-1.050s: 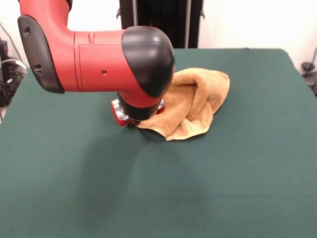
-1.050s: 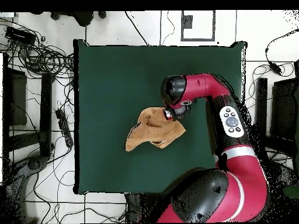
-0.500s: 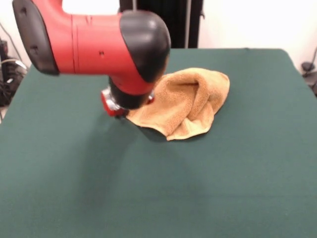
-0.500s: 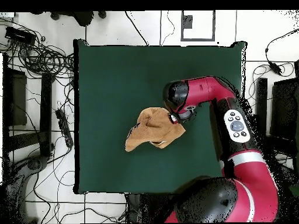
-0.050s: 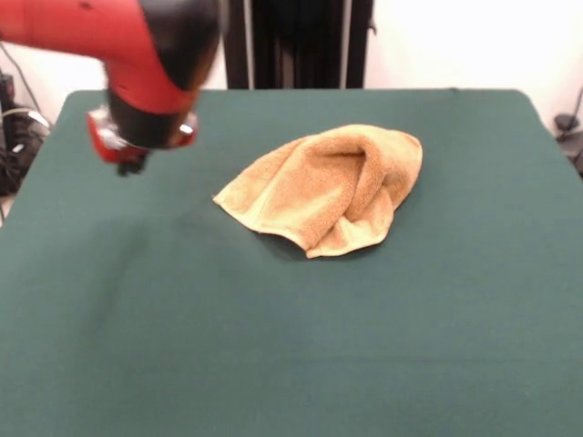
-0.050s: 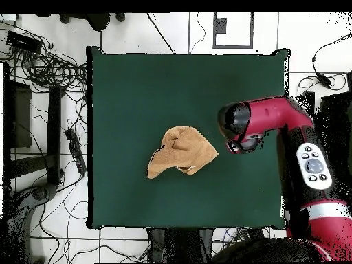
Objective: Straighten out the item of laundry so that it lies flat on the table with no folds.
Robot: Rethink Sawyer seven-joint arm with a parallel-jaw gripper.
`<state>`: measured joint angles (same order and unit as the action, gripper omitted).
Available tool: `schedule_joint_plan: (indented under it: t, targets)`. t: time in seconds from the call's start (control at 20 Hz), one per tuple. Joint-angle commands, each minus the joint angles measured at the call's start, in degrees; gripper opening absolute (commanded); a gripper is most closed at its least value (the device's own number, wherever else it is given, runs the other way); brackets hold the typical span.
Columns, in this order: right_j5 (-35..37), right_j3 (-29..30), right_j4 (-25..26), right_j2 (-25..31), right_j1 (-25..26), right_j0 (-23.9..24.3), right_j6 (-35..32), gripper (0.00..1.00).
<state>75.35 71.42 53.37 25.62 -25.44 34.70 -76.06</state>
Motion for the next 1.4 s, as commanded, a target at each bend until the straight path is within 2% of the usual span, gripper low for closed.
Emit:
schedule_joint_plan:
  t: [0.05, 0.15, 0.5, 0.55, 0.7, 0.75, 1.0, 1.4]
  targets:
    - [-4.06, 3.53, 4.49, 0.52, 0.45, 0.22, 21.28, 0.00]
    - [-5.18, 2.64, 3.14, 2.00, 1.86, 1.08, 21.01, 0.00]
    - [-19.88, 8.45, -10.54, 9.88, 4.80, 5.92, 7.14, 0.00]
    - [-23.45, 11.37, -11.17, 9.98, 4.44, 6.94, 5.42, 0.00]
    - [-27.12, 12.78, -14.03, 10.57, 4.55, 7.97, 4.34, 0.00]
    - [-29.16, 14.86, -14.48, 10.37, 3.97, 8.15, 3.44, 0.00]
    - [-31.33, 16.52, -16.86, 8.79, 3.24, 7.52, 3.40, 0.00]
    - [-27.56, 15.33, -19.92, 7.25, 3.51, 4.83, 5.27, 0.00]
